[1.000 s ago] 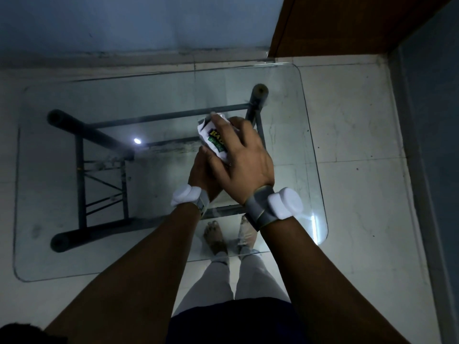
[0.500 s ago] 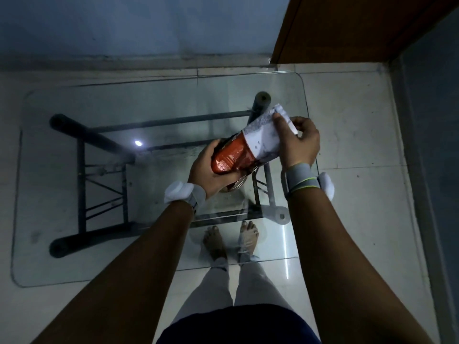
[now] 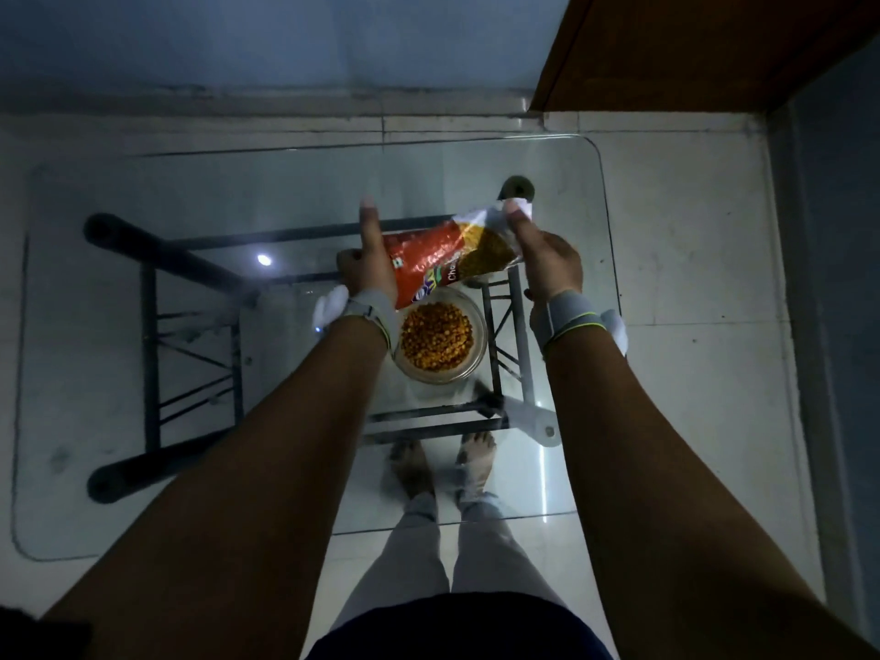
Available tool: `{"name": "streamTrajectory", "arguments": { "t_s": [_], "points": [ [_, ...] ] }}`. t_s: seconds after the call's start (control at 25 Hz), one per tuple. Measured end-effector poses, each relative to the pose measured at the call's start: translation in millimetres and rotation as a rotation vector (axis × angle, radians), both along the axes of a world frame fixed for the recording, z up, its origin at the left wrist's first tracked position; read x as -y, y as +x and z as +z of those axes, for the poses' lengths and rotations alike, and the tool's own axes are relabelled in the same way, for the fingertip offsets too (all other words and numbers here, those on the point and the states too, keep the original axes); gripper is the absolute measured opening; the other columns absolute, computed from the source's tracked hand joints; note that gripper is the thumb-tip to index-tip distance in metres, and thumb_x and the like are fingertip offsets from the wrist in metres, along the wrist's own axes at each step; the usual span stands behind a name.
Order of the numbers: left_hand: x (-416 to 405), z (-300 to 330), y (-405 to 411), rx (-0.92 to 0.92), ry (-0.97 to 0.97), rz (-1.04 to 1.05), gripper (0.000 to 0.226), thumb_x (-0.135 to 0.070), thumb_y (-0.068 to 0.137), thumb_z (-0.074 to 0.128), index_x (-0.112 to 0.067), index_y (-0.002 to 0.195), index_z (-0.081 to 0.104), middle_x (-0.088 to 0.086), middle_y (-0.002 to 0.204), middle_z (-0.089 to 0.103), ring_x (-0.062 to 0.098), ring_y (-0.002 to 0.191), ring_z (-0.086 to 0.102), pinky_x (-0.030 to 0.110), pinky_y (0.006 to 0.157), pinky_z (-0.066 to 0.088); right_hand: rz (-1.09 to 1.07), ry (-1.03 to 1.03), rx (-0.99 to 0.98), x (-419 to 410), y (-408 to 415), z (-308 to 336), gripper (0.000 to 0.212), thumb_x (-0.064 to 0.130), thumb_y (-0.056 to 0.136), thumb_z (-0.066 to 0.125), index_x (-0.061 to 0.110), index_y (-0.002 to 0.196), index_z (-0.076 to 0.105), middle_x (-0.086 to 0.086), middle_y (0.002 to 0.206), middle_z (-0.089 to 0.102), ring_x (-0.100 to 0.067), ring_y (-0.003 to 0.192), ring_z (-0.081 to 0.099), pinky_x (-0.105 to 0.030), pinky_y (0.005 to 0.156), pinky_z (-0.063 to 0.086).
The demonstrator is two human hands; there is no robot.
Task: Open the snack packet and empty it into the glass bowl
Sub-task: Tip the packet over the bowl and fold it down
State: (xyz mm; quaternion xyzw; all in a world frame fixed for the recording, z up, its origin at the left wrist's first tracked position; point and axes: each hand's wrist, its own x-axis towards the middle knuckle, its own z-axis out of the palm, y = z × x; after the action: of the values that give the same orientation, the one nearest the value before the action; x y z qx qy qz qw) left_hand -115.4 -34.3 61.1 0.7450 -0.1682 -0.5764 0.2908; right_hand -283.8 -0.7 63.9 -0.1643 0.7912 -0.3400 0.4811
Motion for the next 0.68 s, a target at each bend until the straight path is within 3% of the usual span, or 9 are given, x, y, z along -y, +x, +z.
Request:
{"name": "streamTrajectory", "arguments": {
  "t_s": [0.08, 0.12, 0.2, 0.28, 0.36, 0.44, 0.48, 0.64, 0.68],
  "points": [
    [20.3, -18.4, 5.3, -0.185, 0.118, 0.084, 0.126, -0.097, 0.039, 0.048, -0.019, 0.138, 0.040, 0.011, 0.125, 0.062, 0.031, 0.099, 0.067, 0.047, 0.080, 0.057, 0.141, 0.017, -0.115, 9.4, 2.3, -7.6, 0.062, 0.061, 0.066, 0.075, 0.018, 0.110, 0.067, -0.003, 0.113, 0.069, -0.016, 0.092, 0.067, -0.017, 0.065, 0.050],
    [29.8, -43.5, 10.5, -0.168, 0.126, 0.060, 0.135, -0.100, 0.027, 0.047, -0.020, 0.136, 0.044, 0.013, 0.123, 0.065, 0.033, 0.099, 0.069, 0.055, 0.087, 0.054, 0.176, 0.034, -0.171, 13.7, 2.1, -11.8, 0.067, 0.059, 0.063, 0.078, 0.016, 0.114, 0.067, -0.004, 0.115, 0.070, -0.020, 0.099, 0.067, -0.020, 0.066, 0.050],
    [49.5, -103.3, 24.2, -0.151, 0.080, 0.011, 0.129, -0.101, 0.028, 0.045, -0.022, 0.130, 0.052, 0.012, 0.122, 0.067, 0.033, 0.101, 0.069, 0.057, 0.089, 0.053, 0.235, 0.080, -0.250, 23.2, 0.0, -23.8, 0.059, 0.051, 0.066, 0.080, 0.015, 0.111, 0.068, -0.006, 0.113, 0.071, -0.024, 0.102, 0.067, -0.023, 0.066, 0.047],
    [54.0, -98.8, 23.2, -0.085, 0.122, -0.058, 0.131, -0.100, 0.021, 0.051, -0.025, 0.130, 0.053, 0.010, 0.130, 0.064, 0.033, 0.106, 0.067, 0.055, 0.094, 0.049, 0.277, 0.121, -0.298, 29.9, 0.0, -32.9, 0.049, 0.047, 0.072, 0.077, 0.016, 0.109, 0.069, -0.007, 0.113, 0.071, -0.025, 0.105, 0.066, -0.028, 0.076, 0.049],
    [45.2, -63.6, 15.2, -0.033, 0.152, -0.147, 0.123, -0.092, 0.038, 0.060, -0.021, 0.138, 0.042, 0.009, 0.141, 0.053, 0.031, 0.118, 0.060, 0.049, 0.104, 0.044, 0.306, 0.151, -0.321, 36.0, 2.0, -41.0, 0.048, 0.047, 0.075, 0.074, 0.016, 0.113, 0.068, -0.008, 0.119, 0.070, -0.027, 0.110, 0.064, -0.031, 0.087, 0.050],
    [35.1, -37.1, 6.5, 0.114, 0.159, -0.242, 0.097, -0.063, 0.072, 0.065, -0.010, 0.144, 0.028, 0.011, 0.149, 0.040, 0.031, 0.132, 0.045, 0.042, 0.111, 0.037, 0.327, 0.163, -0.350, 39.1, 5.0, -45.4, 0.052, 0.047, 0.077, 0.072, 0.016, 0.118, 0.065, -0.008, 0.122, 0.068, -0.027, 0.113, 0.063, -0.031, 0.089, 0.049],
    [30.9, -40.0, 5.5, 0.178, 0.180, -0.263, 0.091, -0.052, 0.077, 0.067, -0.007, 0.145, 0.025, 0.012, 0.151, 0.038, 0.031, 0.135, 0.041, 0.041, 0.113, 0.035, 0.337, 0.168, -0.361, 38.7, 6.5, -46.7, 0.053, 0.047, 0.078, 0.072, 0.016, 0.120, 0.064, -0.009, 0.124, 0.068, -0.028, 0.114, 0.062, -0.031, 0.090, 0.049],
    [23.6, -64.8, 11.0, 0.327, 0.207, -0.315, 0.120, -0.069, 0.055, 0.064, -0.012, 0.147, 0.010, 0.018, 0.155, 0.024, 0.038, 0.139, 0.030, 0.053, 0.114, 0.029, 0.289, 0.134, -0.377, 31.4, 10.2, -54.0, 0.051, 0.044, 0.079, 0.072, 0.015, 0.121, 0.063, -0.008, 0.123, 0.067, -0.027, 0.114, 0.061, -0.028, 0.089, 0.047],
    [22.9, -65.3, 10.8, 0.406, 0.197, -0.351, 0.115, -0.071, 0.062, 0.060, -0.013, 0.147, 0.007, 0.019, 0.156, 0.019, 0.040, 0.140, 0.025, 0.055, 0.114, 0.027, 0.249, 0.115, -0.383, 31.3, 10.1, -56.6, 0.048, 0.043, 0.079, 0.072, 0.015, 0.117, 0.064, -0.008, 0.121, 0.068, -0.027, 0.113, 0.062, -0.028, 0.088, 0.046]
  ]
}}
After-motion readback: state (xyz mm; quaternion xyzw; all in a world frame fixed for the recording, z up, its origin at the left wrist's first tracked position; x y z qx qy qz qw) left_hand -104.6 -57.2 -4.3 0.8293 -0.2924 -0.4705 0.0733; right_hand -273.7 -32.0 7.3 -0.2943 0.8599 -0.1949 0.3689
